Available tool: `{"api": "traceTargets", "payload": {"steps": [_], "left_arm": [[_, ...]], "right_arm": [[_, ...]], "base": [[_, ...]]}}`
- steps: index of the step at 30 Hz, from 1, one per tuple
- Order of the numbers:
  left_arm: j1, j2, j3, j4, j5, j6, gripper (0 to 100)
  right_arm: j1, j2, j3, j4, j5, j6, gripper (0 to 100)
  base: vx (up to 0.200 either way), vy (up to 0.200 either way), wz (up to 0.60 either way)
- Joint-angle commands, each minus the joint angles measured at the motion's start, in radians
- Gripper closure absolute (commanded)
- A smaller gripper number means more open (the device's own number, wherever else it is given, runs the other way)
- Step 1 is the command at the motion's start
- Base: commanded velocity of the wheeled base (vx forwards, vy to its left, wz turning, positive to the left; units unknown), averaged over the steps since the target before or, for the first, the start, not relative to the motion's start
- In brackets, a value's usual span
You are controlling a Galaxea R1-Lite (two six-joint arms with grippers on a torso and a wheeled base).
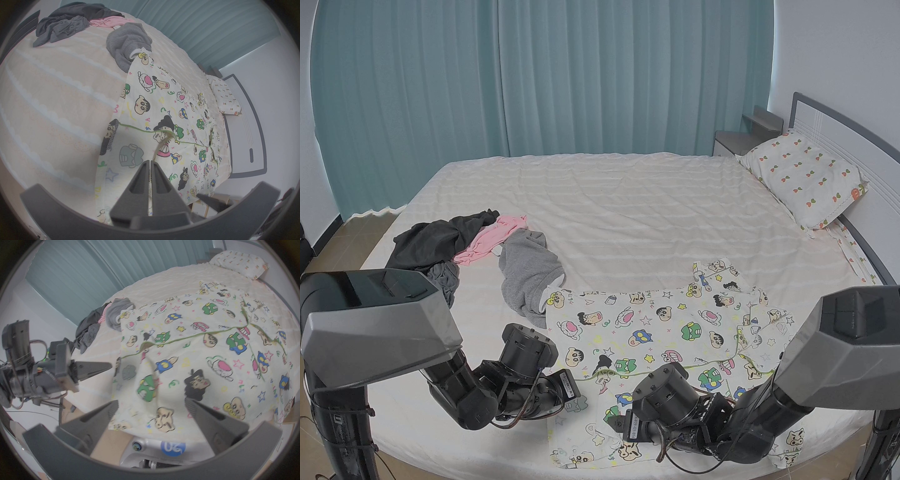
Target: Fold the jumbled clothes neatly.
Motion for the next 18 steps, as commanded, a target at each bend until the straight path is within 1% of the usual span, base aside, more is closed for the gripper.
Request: {"api": "traceTargets", "payload": {"steps": [1, 3, 4, 6, 8, 9, 10, 11, 12, 13, 14, 16, 17, 18], "left_arm": [[-0.006, 0.003, 0.006, 0.006, 0.013, 0.0, 100], [0.009, -0.001, 0.011, 0.009, 0.067, 0.001, 100], [0.038, -0.01, 0.015, 0.007, 0.105, 0.001, 100], [0.093, -0.027, 0.021, 0.01, 0.114, 0.009, 100], [0.147, -0.029, 0.028, 0.016, 0.106, 0.032, 100], [0.147, -0.029, 0.028, 0.016, 0.106, 0.032, 100], [0.202, -0.027, 0.024, 0.016, 0.086, 0.04, 100], [0.218, -0.027, 0.021, 0.016, 0.073, 0.04, 100], [0.251, -0.032, 0.017, 0.016, 0.033, 0.04, 100], [0.251, -0.032, 0.017, 0.016, 0.033, 0.04, 100], [0.302, -0.044, 0.009, 0.015, -0.036, 0.038, 100], [0.349, -0.056, -0.006, 0.015, -0.105, 0.038, 100], [0.371, -0.056, -0.015, 0.016, -0.131, 0.038, 100], [0.371, -0.056, -0.015, 0.016, -0.131, 0.038, 100]], "right_arm": [[-0.011, -0.013, -0.031, -0.002, -0.004, -0.009, 0], [0.017, -0.037, -0.045, -0.002, 0.01, -0.008, 0], [0.037, -0.029, -0.049, -0.002, 0.018, -0.011, 0], [0.046, 0.004, -0.075, 0.0, 0.018, -0.032, 0], [0.046, 0.036, -0.12, 0.004, 0.018, -0.077, 0], [0.046, 0.036, -0.12, 0.004, 0.018, -0.077, 0], [0.048, 0.064, -0.155, 0.027, 0.019, -0.086, 0], [0.048, 0.072, -0.172, 0.041, 0.019, -0.086, 0], [0.049, 0.084, -0.212, 0.075, 0.019, -0.086, 0], [0.049, 0.084, -0.212, 0.075, 0.019, -0.086, 0], [0.051, 0.089, -0.269, 0.124, 0.027, -0.087, 0], [0.063, 0.096, -0.332, 0.187, 0.041, -0.09, 0], [0.069, 0.107, -0.37, 0.227, 0.052, -0.09, 0], [0.069, 0.107, -0.37, 0.227, 0.052, -0.09, 0]], "base": [[0.0, 0.0, 0.0], [0.0, 0.0, 0.0], [0.0, 0.0, 0.0], [0.0, 0.0, 0.0], [0.0, 0.0, 0.0], [0.0, 0.0, 0.0], [0.0, 0.0, 0.0], [0.0, 0.0, 0.0], [0.0, 0.0, 0.0], [0.0, 0.0, 0.0], [0.0, 0.0, 0.0], [0.0, 0.0, 0.0], [0.0, 0.0, 0.0], [0.0, 0.0, 0.0]]}}
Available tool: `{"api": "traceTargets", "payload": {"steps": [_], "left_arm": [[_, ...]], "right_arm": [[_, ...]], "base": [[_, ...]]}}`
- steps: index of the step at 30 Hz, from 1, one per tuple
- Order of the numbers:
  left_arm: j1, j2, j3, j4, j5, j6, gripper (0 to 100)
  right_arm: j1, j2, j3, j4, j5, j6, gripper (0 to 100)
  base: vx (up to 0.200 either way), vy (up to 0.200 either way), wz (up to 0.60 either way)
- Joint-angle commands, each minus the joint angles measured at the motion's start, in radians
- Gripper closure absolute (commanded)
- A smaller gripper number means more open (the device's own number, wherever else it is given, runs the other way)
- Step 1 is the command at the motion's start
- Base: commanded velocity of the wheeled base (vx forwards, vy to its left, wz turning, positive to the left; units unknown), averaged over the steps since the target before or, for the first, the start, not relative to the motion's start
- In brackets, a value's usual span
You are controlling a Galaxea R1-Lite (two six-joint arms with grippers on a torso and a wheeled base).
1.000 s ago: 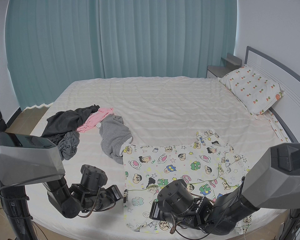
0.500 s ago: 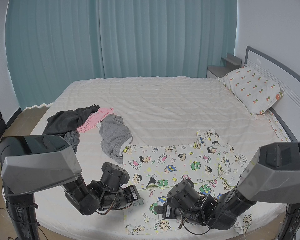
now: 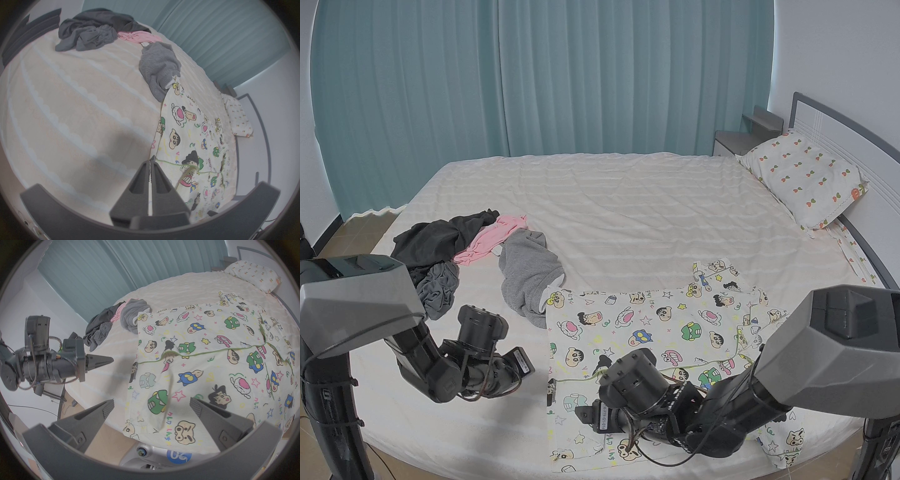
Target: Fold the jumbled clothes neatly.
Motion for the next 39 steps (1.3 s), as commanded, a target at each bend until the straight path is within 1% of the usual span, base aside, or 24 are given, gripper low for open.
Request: {"api": "traceTargets", "payload": {"steps": [1, 3, 6, 8, 10, 11, 12, 13, 14, 16, 18, 19, 21, 22, 24, 25, 26, 31, 35, 36, 37, 39], "left_arm": [[0.129, -0.024, -0.033, 0.001, -0.106, 0.001, 100], [0.146, -0.021, -0.039, 0.0, -0.11, 0.001, 100], [0.153, -0.023, -0.045, 0.0, -0.12, -0.002, 100], [0.153, -0.021, -0.048, 0.0, -0.144, -0.005, 100], [0.158, -0.021, -0.047, 0.001, -0.172, -0.005, 100], [0.158, -0.021, -0.047, 0.001, -0.172, -0.005, 100], [0.161, -0.021, -0.045, 0.001, -0.181, -0.007, 100], [0.161, -0.021, -0.045, 0.001, -0.181, -0.007, 100], [0.163, -0.02, -0.045, 0.001, -0.183, -0.007, 100], [0.164, -0.02, -0.047, 0.001, -0.183, -0.007, 100], [0.163, -0.018, -0.047, 0.001, -0.183, -0.007, 100], [0.163, -0.017, -0.048, 0.001, -0.183, -0.007, 100], [0.163, -0.015, -0.048, 0.001, -0.183, -0.007, 100], [0.163, -0.015, -0.048, 0.001, -0.183, -0.007, 100], [0.163, -0.014, -0.048, 0.001, -0.183, -0.007, 100], [0.163, -0.014, -0.048, 0.001, -0.183, -0.007, 100], [0.163, -0.014, -0.048, 0.001, -0.183, -0.007, 100], [0.161, -0.014, -0.048, 0.001, -0.181, -0.007, 100], [0.161, -0.014, -0.048, 0.001, -0.181, -0.005, 100], [0.159, -0.014, -0.047, 0.0, -0.179, -0.003, 100], [0.159, -0.012, -0.047, 0.001, -0.179, -0.003, 100], [0.159, -0.012, -0.047, 0.0, -0.179, -0.003, 100]], "right_arm": [[0.024, 0.075, -0.185, 0.153, 0.031, -0.007, 0], [0.012, 0.1, -0.265, 0.227, 0.045, -0.005, 0], [-0.002, 0.118, -0.289, 0.242, 0.068, -0.014, 0], [-0.011, 0.132, -0.291, 0.237, 0.104, -0.04, 0], [-0.02, 0.144, -0.292, 0.231, 0.157, -0.09, 0], [-0.02, 0.144, -0.292, 0.231, 0.157, -0.09, 0], [-0.031, 0.147, -0.294, 0.225, 0.187, -0.11, 0], [-0.031, 0.147, -0.294, 0.225, 0.187, -0.11, 0], [-0.039, 0.158, -0.306, 0.207, 0.232, -0.123, 0], [-0.046, 0.166, -0.314, 0.194, 0.272, -0.137, 0], [-0.049, 0.169, -0.314, 0.19, 0.295, -0.148, 0], [-0.051, 0.173, -0.315, 0.188, 0.325, -0.162, 0], [-0.053, 0.179, -0.318, 0.187, 0.342, -0.177, 0], [-0.068, 0.195, -0.343, 0.171, 0.364, -0.195, 0], [-0.069, 0.201, -0.34, 0.145, 0.391, -0.188, 0], [-0.069, 0.201, -0.338, 0.142, 0.422, -0.182, 0], [-0.069, 0.201, -0.338, 0.142, 0.437, -0.179, 0], [-0.063, 0.213, -0.32, 0.147, 0.445, -0.188, 0], [-0.056, 0.216, -0.317, 0.156, 0.433, -0.203, 0], [-0.051, 0.215, -0.314, 0.197, 0.391, -0.228, 0], [-0.051, 0.212, -0.311, 0.214, 0.37, -0.232, 0], [-0.051, 0.207, -0.309, 0.228, 0.359, -0.232, 0]], "base": [[0.0, 0.0, 0.0], [0.0, 0.0, 0.0], [0.0, 0.0, 0.0], [0.0, 0.0, 0.0], [0.0, 0.0, 0.0], [0.0, 0.0, 0.0], [0.0, 0.0, 0.0], [0.0, 0.0, 0.0], [0.0, 0.0, 0.0], [0.0, 0.0, 0.0], [0.0, 0.0, 0.0], [0.0, 0.0, 0.0], [0.0, 0.0, 0.0], [0.0, 0.0, 0.0], [0.0, 0.0, 0.0], [0.0, 0.0, 0.0], [0.0, 0.0, 0.0], [0.0, 0.0, 0.0], [0.0, 0.0, 0.0], [0.0, 0.0, 0.0], [0.0, 0.0, 0.0], [0.0, 0.0, 0.0]]}}
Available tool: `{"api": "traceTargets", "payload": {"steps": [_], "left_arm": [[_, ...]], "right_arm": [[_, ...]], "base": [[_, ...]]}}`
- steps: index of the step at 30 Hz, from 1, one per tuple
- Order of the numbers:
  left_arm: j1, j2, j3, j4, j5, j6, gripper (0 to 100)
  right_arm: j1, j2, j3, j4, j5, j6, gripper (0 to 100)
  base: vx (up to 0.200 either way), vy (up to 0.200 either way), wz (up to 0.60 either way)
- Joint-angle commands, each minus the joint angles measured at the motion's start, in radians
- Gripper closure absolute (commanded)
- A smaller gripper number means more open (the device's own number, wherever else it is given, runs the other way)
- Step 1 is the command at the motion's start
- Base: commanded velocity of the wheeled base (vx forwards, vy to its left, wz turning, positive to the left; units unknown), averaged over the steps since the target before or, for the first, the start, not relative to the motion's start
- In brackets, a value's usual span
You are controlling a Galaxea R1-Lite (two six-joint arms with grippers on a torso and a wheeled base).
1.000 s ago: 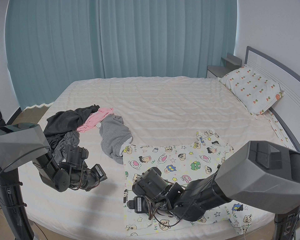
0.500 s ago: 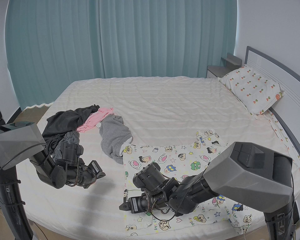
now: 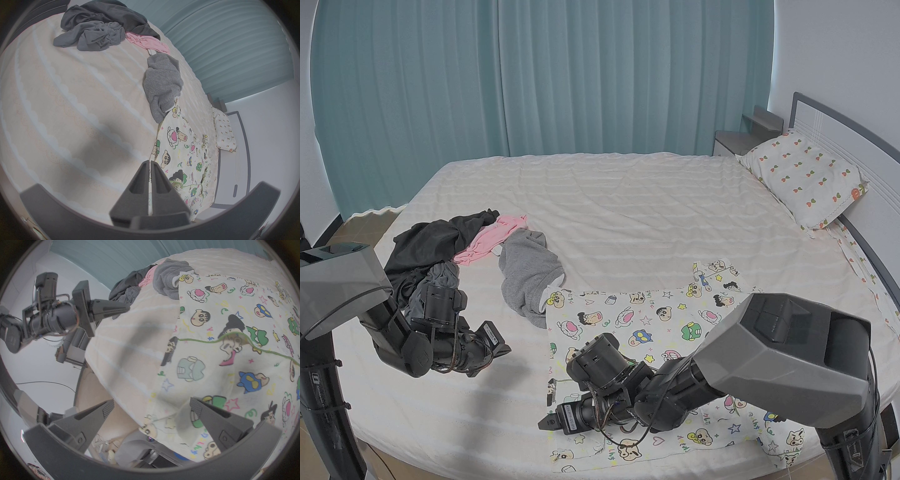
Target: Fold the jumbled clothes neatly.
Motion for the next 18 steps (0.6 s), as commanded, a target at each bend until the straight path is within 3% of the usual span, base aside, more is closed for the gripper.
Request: {"api": "traceTargets", "payload": {"steps": [1, 5, 7, 9, 10, 12, 18], "left_arm": [[-0.001, 0.003, 0.001, -0.001, 0.001, 0.001, 100], [-0.004, 0.007, 0.001, -0.003, 0.007, 0.002, 100], [-0.003, 0.007, 0.003, -0.003, 0.009, 0.004, 100], [-0.003, 0.007, 0.001, -0.003, 0.009, 0.002, 100], [-0.004, 0.009, 0.003, -0.004, 0.009, 0.004, 100], [-0.004, 0.009, 0.001, -0.004, 0.009, 0.004, 100], [-0.044, 0.004, 0.021, -0.004, 0.013, 0.01, 100]], "right_arm": [[0.004, -0.003, 0.006, 0.018, -0.018, -0.008, 0], [0.003, -0.025, -0.006, 0.114, -0.044, -0.005, 0], [0.003, -0.019, -0.002, 0.191, -0.081, -0.046, 0], [-0.002, -0.012, -0.006, 0.196, -0.107, -0.065, 0], [-0.008, 0.009, -0.006, 0.188, -0.182, -0.086, 0], [-0.006, 0.026, -0.009, 0.179, -0.216, -0.098, 0], [-0.013, 0.034, -0.012, 0.185, -0.256, -0.112, 0]], "base": [[0.0, 0.0, 0.0], [0.0, 0.0, 0.0], [0.0, 0.0, 0.0], [0.0, 0.0, 0.0], [0.0, 0.0, 0.0], [0.0, 0.0, 0.0], [0.0, 0.0, 0.0]]}}
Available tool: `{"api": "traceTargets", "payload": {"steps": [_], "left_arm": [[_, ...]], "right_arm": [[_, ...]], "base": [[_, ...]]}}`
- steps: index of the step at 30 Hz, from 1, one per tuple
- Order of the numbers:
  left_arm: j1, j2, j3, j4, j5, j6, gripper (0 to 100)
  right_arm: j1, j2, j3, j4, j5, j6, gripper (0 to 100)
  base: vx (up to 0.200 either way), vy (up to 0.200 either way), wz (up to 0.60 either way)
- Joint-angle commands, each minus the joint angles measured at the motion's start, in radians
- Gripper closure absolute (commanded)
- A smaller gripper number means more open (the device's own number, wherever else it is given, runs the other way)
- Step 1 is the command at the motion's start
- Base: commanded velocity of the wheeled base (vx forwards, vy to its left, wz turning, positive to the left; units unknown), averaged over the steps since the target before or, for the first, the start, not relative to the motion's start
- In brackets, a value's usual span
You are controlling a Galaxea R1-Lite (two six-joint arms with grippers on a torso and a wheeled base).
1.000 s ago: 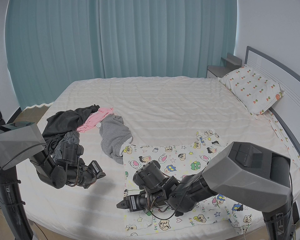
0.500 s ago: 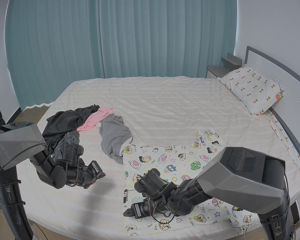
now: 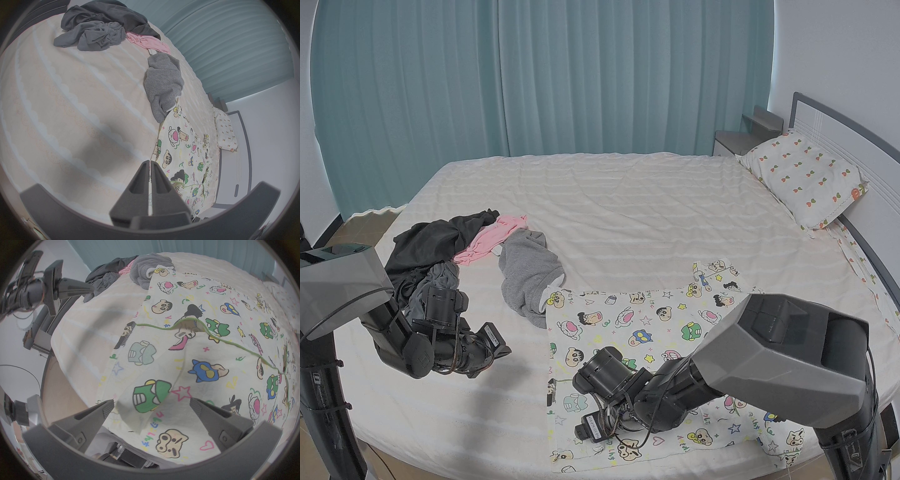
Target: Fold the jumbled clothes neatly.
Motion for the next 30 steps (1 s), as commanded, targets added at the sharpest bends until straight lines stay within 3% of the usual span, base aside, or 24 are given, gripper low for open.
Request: {"api": "traceTargets", "payload": {"steps": [1, 7, 11, 14, 21, 30], "left_arm": [[-0.053, -0.007, 0.026, -0.001, 0.002, 0.001, 100], [-0.145, -0.022, 0.078, -0.029, 0.015, 0.005, 100], [-0.141, -0.013, 0.083, -0.035, 0.03, 0.005, 100], [-0.14, -0.013, 0.081, -0.035, 0.032, 0.003, 100], [-0.14, -0.014, 0.083, -0.035, 0.032, 0.005, 100], [-0.14, -0.016, 0.083, -0.035, 0.033, 0.003, 100]], "right_arm": [[-0.014, 0.022, -0.001, -0.005, -0.04, 0.001, 0], [-0.036, 0.033, 0.004, -0.01, -0.126, 0.019, 0], [-0.054, 0.039, -0.005, -0.01, -0.229, 0.053, 0], [-0.052, 0.037, 0.001, -0.008, -0.258, 0.059, 0], [-0.005, 0.034, 0.026, -0.018, -0.442, 0.119, 0], [0.035, -0.038, 0.131, -0.157, -0.537, 0.079, 0]], "base": [[0.0, 0.0, 0.0], [0.0, 0.0, 0.0], [0.0, 0.0, 0.0], [0.0, 0.0, 0.0], [0.0, 0.0, 0.0], [0.0, 0.0, 0.0]]}}
